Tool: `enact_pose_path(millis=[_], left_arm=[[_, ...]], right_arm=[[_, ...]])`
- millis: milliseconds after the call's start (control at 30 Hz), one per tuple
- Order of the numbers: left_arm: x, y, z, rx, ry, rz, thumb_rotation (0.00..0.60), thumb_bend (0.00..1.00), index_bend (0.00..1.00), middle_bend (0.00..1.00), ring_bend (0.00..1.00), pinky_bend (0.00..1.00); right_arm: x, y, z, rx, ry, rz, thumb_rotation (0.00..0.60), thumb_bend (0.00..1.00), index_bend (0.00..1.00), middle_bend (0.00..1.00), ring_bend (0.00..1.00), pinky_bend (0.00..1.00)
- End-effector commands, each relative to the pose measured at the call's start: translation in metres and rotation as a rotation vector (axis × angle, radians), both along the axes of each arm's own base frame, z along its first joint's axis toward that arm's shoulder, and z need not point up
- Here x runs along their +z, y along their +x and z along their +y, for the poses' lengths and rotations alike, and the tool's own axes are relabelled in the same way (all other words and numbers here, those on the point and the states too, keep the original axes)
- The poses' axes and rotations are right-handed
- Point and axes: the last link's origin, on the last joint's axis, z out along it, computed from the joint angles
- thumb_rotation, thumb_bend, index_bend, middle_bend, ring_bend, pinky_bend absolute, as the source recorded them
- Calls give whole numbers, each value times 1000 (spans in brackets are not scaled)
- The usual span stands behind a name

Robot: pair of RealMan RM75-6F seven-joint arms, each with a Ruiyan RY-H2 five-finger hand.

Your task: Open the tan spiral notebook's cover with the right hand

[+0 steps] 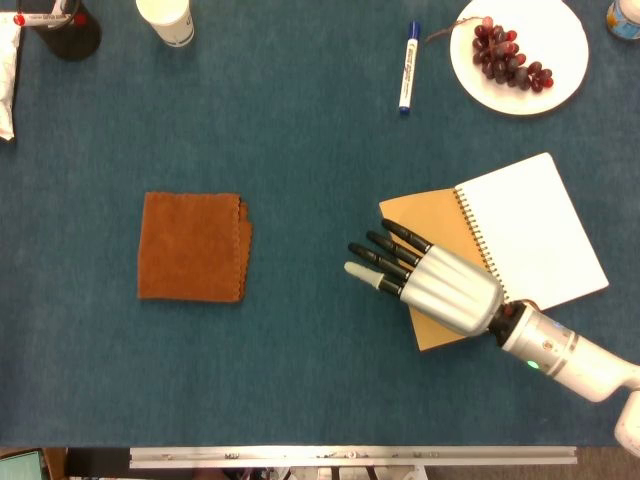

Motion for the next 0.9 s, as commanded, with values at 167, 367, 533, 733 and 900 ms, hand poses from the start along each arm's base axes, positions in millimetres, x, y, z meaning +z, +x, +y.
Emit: enact_pose_path(millis=[167,367,533,733,900], left_arm=[[-1,-1,0,2,-4,-2,600,462,0,0,0,11],[1,-1,-1,-3,6,-5,600,462,0,0,0,11],[1,0,2,-13,5,-6,600,462,0,0,0,11],[0,2,7,-30,2,-6,600,462,0,0,0,11],[-2,3,12,-32,14,8,600,462,0,0,0,11]], right_arm=[[-20,-3,-6,-88,30,45,600,0,0,0,0,77],[-7,-1,-9,-113,-10,-11,600,0,0,0,0,77],[31,-10,-17,-179,-99,-63,600,0,0,0,0,77],[87,-40,-16,-255,-230,-58,600,0,0,15,0,77],[136,-73,-7,-348,-371,-51,600,0,0,42,0,77]])
